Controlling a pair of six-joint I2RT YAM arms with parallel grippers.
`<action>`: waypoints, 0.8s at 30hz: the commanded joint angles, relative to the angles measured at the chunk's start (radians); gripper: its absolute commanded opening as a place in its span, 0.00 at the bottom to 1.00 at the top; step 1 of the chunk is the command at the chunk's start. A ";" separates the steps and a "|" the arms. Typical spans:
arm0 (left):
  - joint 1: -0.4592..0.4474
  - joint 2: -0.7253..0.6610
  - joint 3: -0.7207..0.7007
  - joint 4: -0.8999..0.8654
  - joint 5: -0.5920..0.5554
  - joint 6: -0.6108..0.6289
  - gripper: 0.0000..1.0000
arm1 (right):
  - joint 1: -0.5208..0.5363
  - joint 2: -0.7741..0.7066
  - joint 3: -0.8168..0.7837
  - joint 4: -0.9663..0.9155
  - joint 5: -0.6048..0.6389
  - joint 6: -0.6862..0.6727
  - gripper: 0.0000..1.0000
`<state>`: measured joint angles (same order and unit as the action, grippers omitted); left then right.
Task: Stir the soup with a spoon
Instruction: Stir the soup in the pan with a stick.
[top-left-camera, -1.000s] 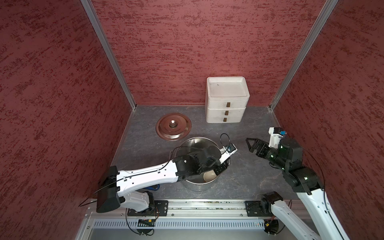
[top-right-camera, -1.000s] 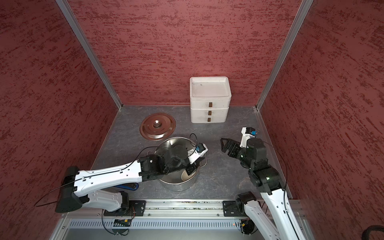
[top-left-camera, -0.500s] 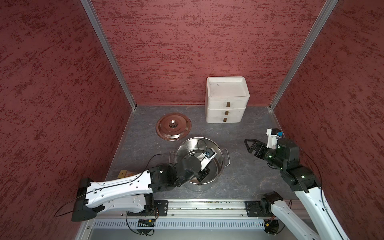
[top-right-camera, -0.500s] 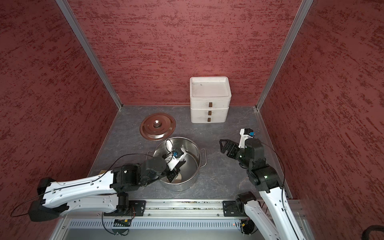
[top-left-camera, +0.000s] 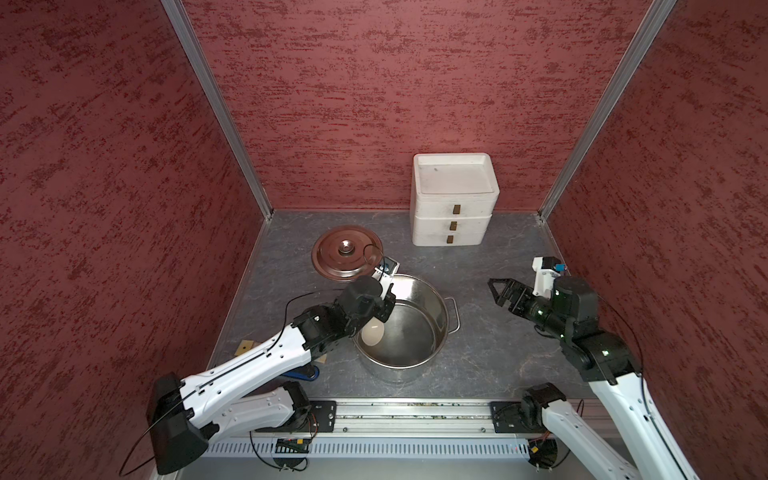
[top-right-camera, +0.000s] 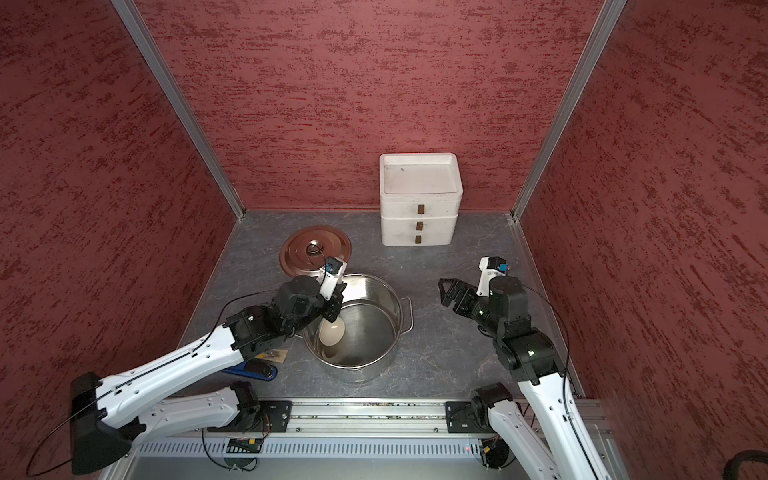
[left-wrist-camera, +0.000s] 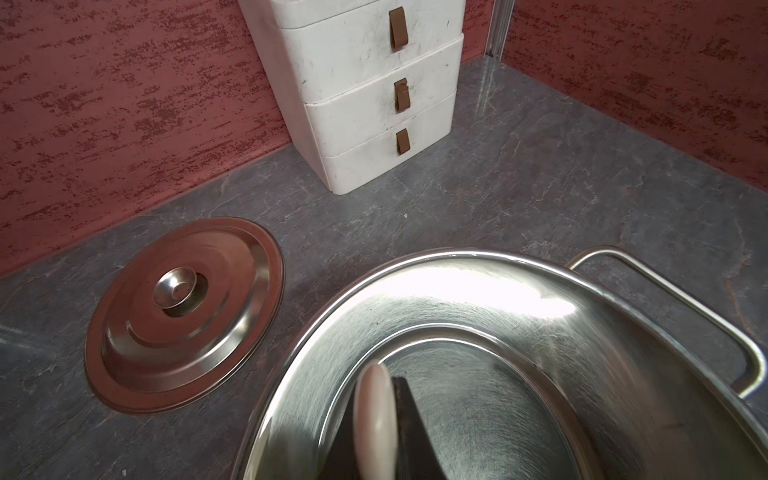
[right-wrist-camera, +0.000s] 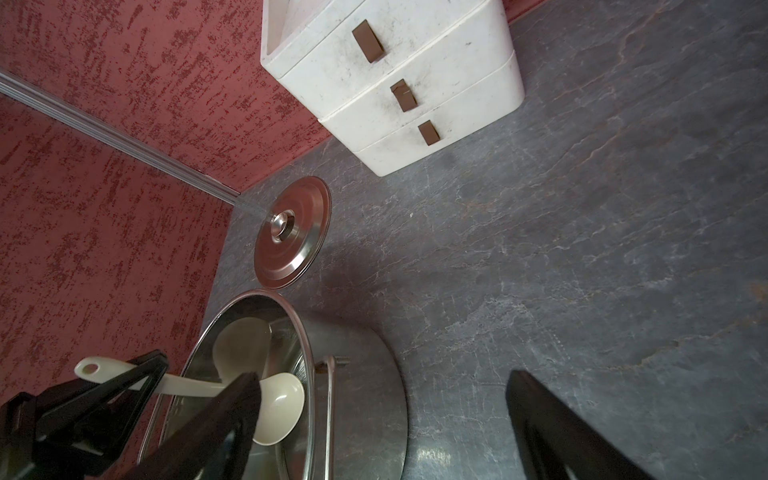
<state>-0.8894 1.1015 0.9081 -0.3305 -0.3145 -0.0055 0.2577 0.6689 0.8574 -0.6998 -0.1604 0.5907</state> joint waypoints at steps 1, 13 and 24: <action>0.020 0.068 0.078 0.101 0.079 0.062 0.00 | 0.004 0.003 0.043 0.010 0.012 -0.016 0.97; -0.049 0.322 0.267 0.169 0.245 0.122 0.00 | 0.003 -0.014 0.057 -0.010 0.037 -0.032 0.97; -0.249 0.317 0.262 0.161 0.218 0.141 0.00 | 0.004 -0.035 0.020 -0.006 0.040 -0.018 0.97</action>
<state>-1.0939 1.4467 1.1538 -0.1776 -0.0772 0.1230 0.2577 0.6441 0.8780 -0.7067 -0.1421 0.5751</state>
